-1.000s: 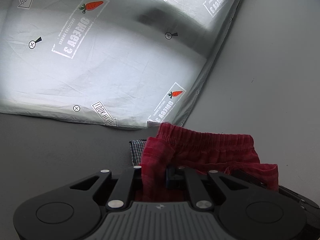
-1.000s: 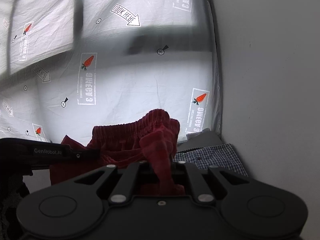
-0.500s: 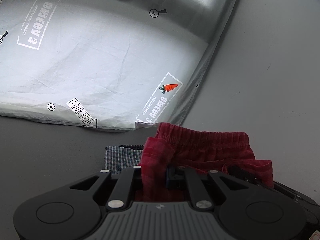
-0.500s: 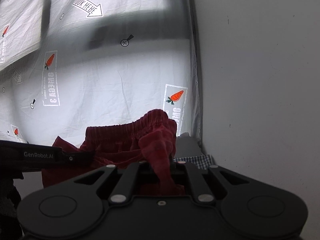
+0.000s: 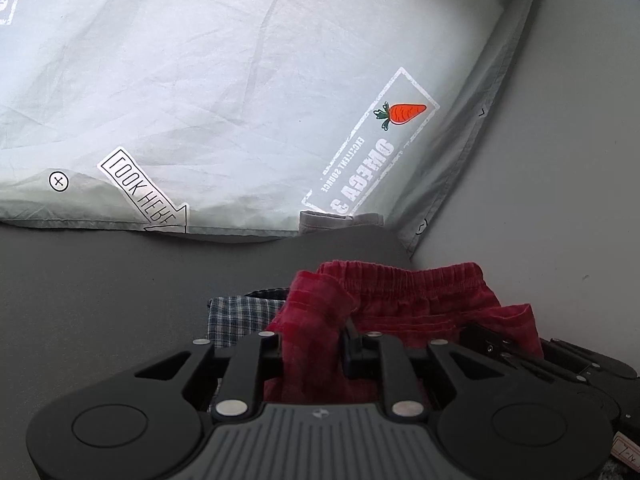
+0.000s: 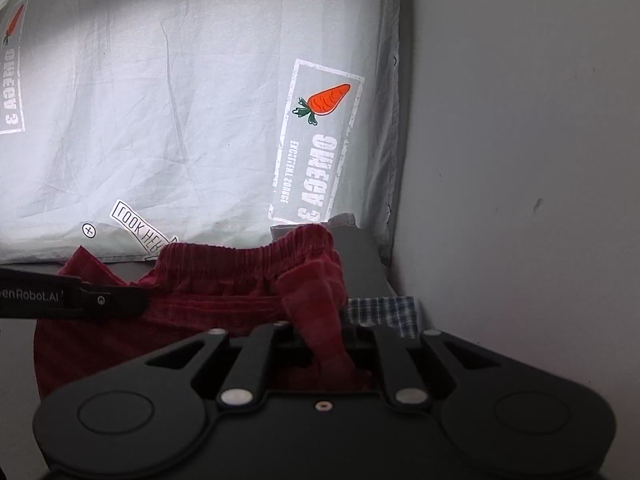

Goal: Fold clothes
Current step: 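Carry the folded shorts with both grippers onto the blue plaid shirt, then lower the shorts onto the shirt and open both grippers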

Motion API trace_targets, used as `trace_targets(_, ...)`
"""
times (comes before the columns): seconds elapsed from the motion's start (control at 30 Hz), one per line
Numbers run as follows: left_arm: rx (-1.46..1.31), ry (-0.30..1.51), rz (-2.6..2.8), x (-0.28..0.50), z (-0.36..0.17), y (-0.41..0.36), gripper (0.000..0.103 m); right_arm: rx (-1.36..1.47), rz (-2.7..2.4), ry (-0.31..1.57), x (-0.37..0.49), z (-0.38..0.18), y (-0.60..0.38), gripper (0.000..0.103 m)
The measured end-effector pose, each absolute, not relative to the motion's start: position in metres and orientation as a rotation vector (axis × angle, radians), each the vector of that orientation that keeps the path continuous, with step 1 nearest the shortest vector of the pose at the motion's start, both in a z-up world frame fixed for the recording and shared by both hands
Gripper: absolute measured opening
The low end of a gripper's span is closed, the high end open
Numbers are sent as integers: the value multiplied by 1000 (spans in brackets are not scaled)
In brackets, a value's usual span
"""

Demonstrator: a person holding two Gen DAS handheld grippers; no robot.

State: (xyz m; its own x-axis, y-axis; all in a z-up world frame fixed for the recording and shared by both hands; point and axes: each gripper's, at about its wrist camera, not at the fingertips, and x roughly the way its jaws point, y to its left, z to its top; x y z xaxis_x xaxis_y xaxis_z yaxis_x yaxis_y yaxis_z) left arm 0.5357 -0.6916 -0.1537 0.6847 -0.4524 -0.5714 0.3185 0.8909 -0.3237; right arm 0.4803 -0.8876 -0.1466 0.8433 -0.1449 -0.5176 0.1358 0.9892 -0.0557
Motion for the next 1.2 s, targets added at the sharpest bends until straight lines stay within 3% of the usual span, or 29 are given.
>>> trace_targets(0.03,-183,691,-417,543,-158,-690,30,-51,-176,541,486,-150,-886,23)
trace_targets(0.17,-186,605,-327,554,-149,-668,31,-115,-264,426,482,-145,-881,50)
trace_targets(0.2,-191,580,-331,554,-144,-664,31,-126,-280,397,480,-142,-880,52)
trace_targets(0.27,-194,530,-388,548,-136,-664,31,-147,-285,357,476,-137,-875,48)
trace_targets(0.37,-188,504,-496,537,-143,-679,31,-151,-265,362,477,-140,-871,27)
trace_targets(0.4,-188,511,-525,535,-148,-685,32,-128,-256,390,481,-148,-873,25)
trace_targets(0.6,-154,667,-485,544,-218,-708,42,-99,-295,543,503,-203,-888,29)
trace_targets(0.63,-167,671,-473,545,-220,-703,51,-98,-297,549,503,-205,-890,31)
trace_targets(0.67,-180,675,-463,547,-219,-699,53,-103,-300,552,502,-204,-890,37)
trace_targets(0.8,-189,652,-428,543,-196,-675,54,-116,-312,521,490,-180,-886,51)
trace_targets(0.93,-186,595,-416,521,-151,-635,66,-89,-297,480,456,-142,-868,60)
trace_targets(1.0,-177,561,-406,500,-131,-615,70,-75,-273,464,430,-126,-851,70)
trace_targets(1.2,-154,426,-341,391,-71,-548,98,-33,-200,413,351,-77,-798,94)
